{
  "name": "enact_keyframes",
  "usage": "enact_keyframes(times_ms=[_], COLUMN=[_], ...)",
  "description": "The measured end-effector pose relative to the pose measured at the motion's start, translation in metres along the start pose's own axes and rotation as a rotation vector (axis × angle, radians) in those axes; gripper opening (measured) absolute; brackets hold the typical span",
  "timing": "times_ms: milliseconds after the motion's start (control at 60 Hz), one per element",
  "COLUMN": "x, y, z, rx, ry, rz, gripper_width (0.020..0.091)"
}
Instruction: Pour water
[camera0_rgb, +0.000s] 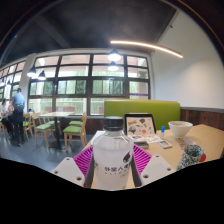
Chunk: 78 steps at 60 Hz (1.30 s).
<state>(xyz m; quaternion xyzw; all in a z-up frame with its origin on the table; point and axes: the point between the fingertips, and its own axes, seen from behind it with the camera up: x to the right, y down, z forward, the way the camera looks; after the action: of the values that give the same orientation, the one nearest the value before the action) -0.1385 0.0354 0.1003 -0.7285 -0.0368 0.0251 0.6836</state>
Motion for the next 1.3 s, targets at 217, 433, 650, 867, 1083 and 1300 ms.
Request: enact_keyframes(times_ms=[217,433,650,867,1083,1300], x=[0.003,0.005,0.077,0.143,0.184,0.146], y=[-0.002,-0.014,-0.074,-0.069,-0.057,-0.068], z=[0.011,0.007,-0.008,-0.015,-0.044,-0.078], rx=[0.029,0.007,0.078,0.114,0.219,0.157], ry=[-0.052,-0.119,-0.313,-0.310,-0.157,-0.206], rz=[0.004,0.295,1.207,1.835,2.156,2.194], gripper_width=[0.0448,0.0396,0.0396,0.0398,0.0417,0.0416])
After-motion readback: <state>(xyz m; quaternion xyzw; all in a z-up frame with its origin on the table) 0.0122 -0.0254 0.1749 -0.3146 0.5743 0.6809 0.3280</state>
